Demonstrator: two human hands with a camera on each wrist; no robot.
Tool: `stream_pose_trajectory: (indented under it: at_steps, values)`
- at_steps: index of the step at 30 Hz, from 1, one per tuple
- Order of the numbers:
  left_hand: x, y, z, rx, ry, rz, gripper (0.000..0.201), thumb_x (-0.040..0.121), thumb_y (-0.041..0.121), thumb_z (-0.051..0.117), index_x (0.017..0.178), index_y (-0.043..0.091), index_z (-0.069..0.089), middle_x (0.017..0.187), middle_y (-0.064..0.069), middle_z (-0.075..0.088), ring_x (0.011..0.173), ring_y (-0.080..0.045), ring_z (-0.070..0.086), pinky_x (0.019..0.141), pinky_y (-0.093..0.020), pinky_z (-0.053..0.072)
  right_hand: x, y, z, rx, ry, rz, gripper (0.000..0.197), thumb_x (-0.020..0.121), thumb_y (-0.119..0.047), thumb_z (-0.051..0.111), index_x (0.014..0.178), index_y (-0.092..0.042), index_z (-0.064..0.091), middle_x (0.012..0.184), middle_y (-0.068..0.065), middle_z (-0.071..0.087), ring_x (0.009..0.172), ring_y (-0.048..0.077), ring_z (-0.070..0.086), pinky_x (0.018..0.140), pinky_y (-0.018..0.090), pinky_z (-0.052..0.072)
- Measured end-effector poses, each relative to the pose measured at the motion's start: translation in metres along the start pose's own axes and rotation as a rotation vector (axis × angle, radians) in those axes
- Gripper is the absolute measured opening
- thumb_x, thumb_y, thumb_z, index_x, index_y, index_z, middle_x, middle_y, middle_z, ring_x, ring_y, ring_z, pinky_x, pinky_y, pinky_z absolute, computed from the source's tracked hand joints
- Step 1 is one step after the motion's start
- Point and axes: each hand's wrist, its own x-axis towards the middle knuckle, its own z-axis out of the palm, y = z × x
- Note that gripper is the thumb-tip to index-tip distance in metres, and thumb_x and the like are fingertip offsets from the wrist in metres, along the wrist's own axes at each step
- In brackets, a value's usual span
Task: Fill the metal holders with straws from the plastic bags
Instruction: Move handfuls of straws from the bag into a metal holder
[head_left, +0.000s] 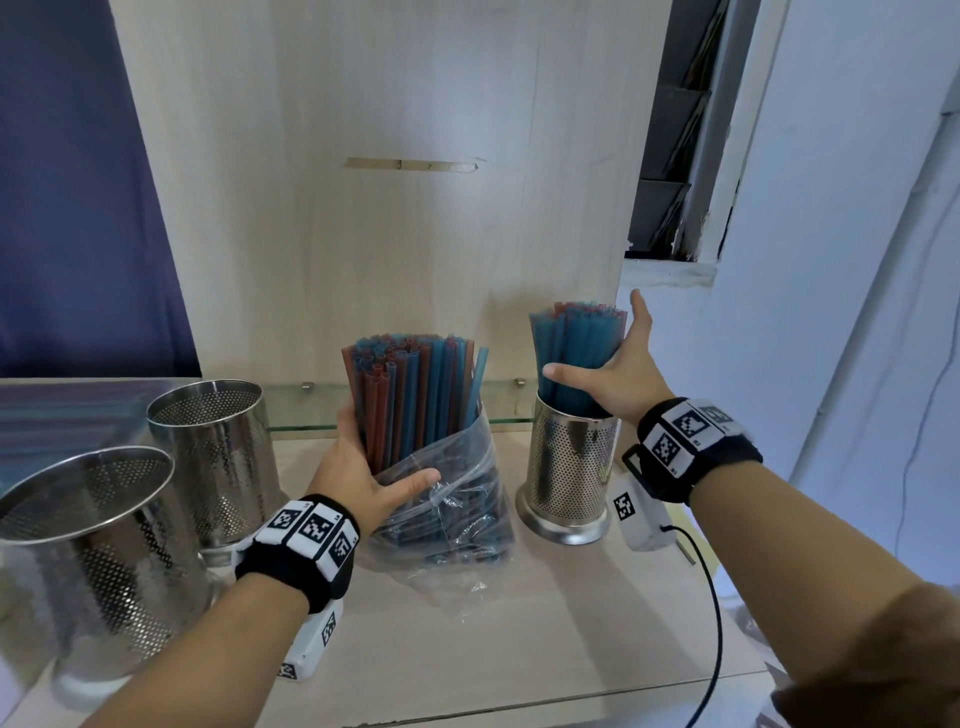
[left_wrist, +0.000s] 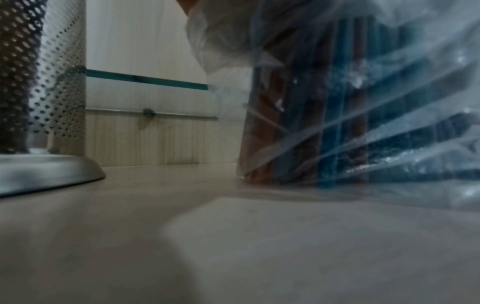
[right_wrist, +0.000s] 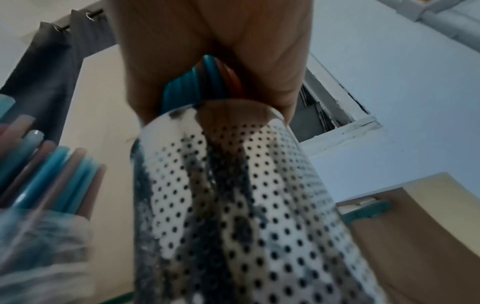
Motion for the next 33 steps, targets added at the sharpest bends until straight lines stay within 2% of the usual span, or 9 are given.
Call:
stream_pose_trajectory:
  at_steps: [5,9,14,17,21,23,25,28,33]
  values:
    - [0.000,0.001,0.000,0.002,0.001,-0.007,0.110,0.063,0.039,0.089,0.145,0.016,0.019,0.122,-0.010,0.061,0.111,-0.030,0.061,0.092,-0.030,0.045,0.005,-0.008,0.004,0.047,0.236,-0.071,0.100,0.084,-0.015,0.074,0.155,-0.023,0.005,0.132,0.001,0.046,0.114,0.018,0.054,0.103,0.031,0.043]
    - [-0.001,0.001,0.000,0.000,0.001,-0.009,0.109,0.063,0.038,0.089,0.145,0.017,0.019,0.121,-0.009,0.061,0.110,-0.029,0.061,0.091,-0.028,0.043,0.001,-0.010,0.015,-0.062,0.291,-0.054,0.108,0.082,-0.026,0.069,0.157,-0.019,-0.009,0.146,0.018,0.039,0.132,0.036,0.044,0.112,0.054,0.035]
    - [-0.001,0.000,0.000,0.013,0.002,-0.011,0.109,0.063,0.040,0.088,0.144,0.018,0.018,0.119,-0.008,0.062,0.109,-0.029,0.062,0.092,-0.031,0.046,-0.010,0.001,0.011,0.058,0.338,-0.030,0.107,0.076,-0.028,0.066,0.155,-0.031,-0.005,0.153,0.017,0.028,0.141,0.032,0.033,0.116,0.054,0.030]
    - [0.000,-0.001,0.001,0.011,-0.002,-0.011,0.110,0.063,0.042,0.088,0.144,0.019,0.017,0.120,-0.008,0.062,0.109,-0.029,0.062,0.092,-0.031,0.047,-0.013,0.009,0.002,0.058,0.270,0.011,0.103,0.075,-0.029,0.070,0.151,-0.039,0.000,0.134,0.014,0.050,0.124,0.029,0.053,0.106,0.045,0.044]
    - [0.000,-0.002,0.001,0.016,0.001,-0.011,0.110,0.063,0.042,0.088,0.144,0.019,0.017,0.119,-0.008,0.062,0.108,-0.029,0.062,0.092,-0.031,0.047,-0.014,0.015,-0.010,-0.032,0.211,0.073,0.087,0.089,-0.019,0.069,0.155,-0.020,0.012,0.088,-0.007,0.056,0.090,0.017,0.062,0.086,0.032,0.047]
    - [0.000,-0.001,0.001,0.015,0.001,-0.012,0.110,0.062,0.043,0.088,0.143,0.019,0.016,0.119,-0.008,0.062,0.108,-0.029,0.062,0.092,-0.033,0.047,-0.016,0.014,-0.012,-0.042,0.196,0.060,0.082,0.091,-0.018,0.067,0.154,-0.021,0.015,0.091,-0.007,0.055,0.084,0.009,0.059,0.089,0.035,0.050]
    - [0.001,-0.001,0.001,0.016,0.001,-0.012,0.111,0.063,0.043,0.088,0.144,0.019,0.016,0.120,-0.009,0.062,0.109,-0.030,0.062,0.093,-0.033,0.047,-0.021,0.012,-0.012,0.042,0.205,0.044,0.079,0.092,-0.018,0.064,0.154,-0.024,0.014,0.112,0.000,0.055,0.100,0.017,0.059,0.098,0.041,0.050]
    - [0.001,-0.002,0.001,0.018,-0.007,-0.010,0.111,0.063,0.043,0.088,0.144,0.019,0.016,0.122,-0.009,0.061,0.110,-0.030,0.062,0.094,-0.034,0.047,-0.033,0.016,-0.010,0.091,0.368,-0.109,0.068,0.091,-0.025,0.062,0.148,-0.022,0.026,0.135,0.006,0.044,0.122,0.022,0.046,0.103,0.040,0.042]
    - [0.000,-0.001,0.000,0.010,-0.003,-0.014,0.110,0.063,0.041,0.088,0.145,0.018,0.017,0.122,-0.009,0.061,0.111,-0.030,0.061,0.093,-0.033,0.046,-0.052,0.024,-0.009,-0.351,0.502,-0.590,0.044,0.081,-0.038,0.055,0.112,-0.007,0.057,0.104,0.001,0.052,0.100,0.021,0.046,0.086,0.034,0.038]
